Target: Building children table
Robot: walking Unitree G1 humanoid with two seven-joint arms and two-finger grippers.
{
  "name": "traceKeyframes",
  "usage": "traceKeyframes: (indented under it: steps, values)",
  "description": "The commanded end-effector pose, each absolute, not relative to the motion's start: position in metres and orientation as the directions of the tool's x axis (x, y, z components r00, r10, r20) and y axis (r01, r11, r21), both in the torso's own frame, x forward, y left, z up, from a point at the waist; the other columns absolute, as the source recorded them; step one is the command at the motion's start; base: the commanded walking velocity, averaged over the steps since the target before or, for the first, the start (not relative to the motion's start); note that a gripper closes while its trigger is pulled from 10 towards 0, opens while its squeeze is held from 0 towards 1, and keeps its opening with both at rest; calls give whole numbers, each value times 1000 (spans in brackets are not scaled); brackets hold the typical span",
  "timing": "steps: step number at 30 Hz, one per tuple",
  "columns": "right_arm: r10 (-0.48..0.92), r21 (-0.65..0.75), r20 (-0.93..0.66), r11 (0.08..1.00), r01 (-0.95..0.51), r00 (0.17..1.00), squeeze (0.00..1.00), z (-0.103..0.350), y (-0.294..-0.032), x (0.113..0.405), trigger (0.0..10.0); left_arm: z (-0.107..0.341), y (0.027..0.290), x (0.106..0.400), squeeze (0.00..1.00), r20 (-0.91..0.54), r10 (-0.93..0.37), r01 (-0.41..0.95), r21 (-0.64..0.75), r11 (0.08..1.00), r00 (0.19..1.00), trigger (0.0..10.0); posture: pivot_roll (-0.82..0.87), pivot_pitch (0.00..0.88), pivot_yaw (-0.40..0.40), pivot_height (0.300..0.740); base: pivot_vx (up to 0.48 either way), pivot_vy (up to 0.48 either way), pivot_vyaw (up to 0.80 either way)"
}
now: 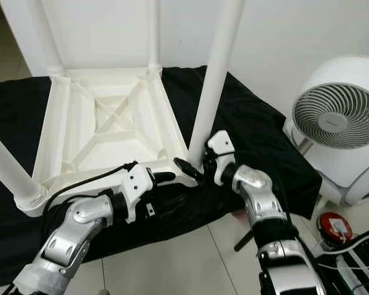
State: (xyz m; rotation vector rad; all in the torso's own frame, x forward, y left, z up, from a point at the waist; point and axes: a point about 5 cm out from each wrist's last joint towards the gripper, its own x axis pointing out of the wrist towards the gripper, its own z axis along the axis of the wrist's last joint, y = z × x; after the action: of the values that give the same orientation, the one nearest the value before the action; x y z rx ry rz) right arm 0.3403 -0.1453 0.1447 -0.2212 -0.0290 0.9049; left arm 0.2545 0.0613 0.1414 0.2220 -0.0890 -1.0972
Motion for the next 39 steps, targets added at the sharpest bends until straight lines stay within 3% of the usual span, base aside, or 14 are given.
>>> traceKeyframes:
  steps: [1,7,8,15,25,34,36,39]
  values:
    - [792,-210,-110,572,-793,601,0,140,-144,342,10000,141,61,257,0,-27,-868,850,223,478,495,10000,-5,0,-61,740,0,0,0]
    - [826,-209,-157,508,-835,542,0,139,-127,352,10000,142,62,258,0,-23,-864,844,226,486,503,10000,0,0,-61,740,0,0,0]
    - [839,-203,-170,483,-852,516,0,138,-125,352,0,142,62,258,0,-22,-864,844,225,486,504,10000,3,0,-64,740,0,0,0]
    - [868,-186,-178,433,-882,464,0,137,-126,352,0,142,60,262,0,-10,-862,841,226,492,507,10000,-1,0,-81,740,0,0,0]
    - [861,-177,-127,468,-866,492,0,136,-133,351,0,145,57,279,0,-1,-857,832,241,500,515,10000,-48,0,-64,740,0,0,0]
    - [777,-150,-13,621,-769,630,0,131,-141,347,0,147,62,280,0,-17,-861,835,257,487,508,10000,-42,0,-49,740,0,0,0]
    - [700,-113,56,713,-692,712,0,128,-142,342,0,150,66,284,0,-6,-845,815,265,515,535,10000,-34,0,-54,740,0,0,0]
    - [652,-95,85,758,-645,754,0,126,-139,339,0,153,68,288,0,15,-821,790,262,554,571,10000,-31,0,-58,740,0,0,0]
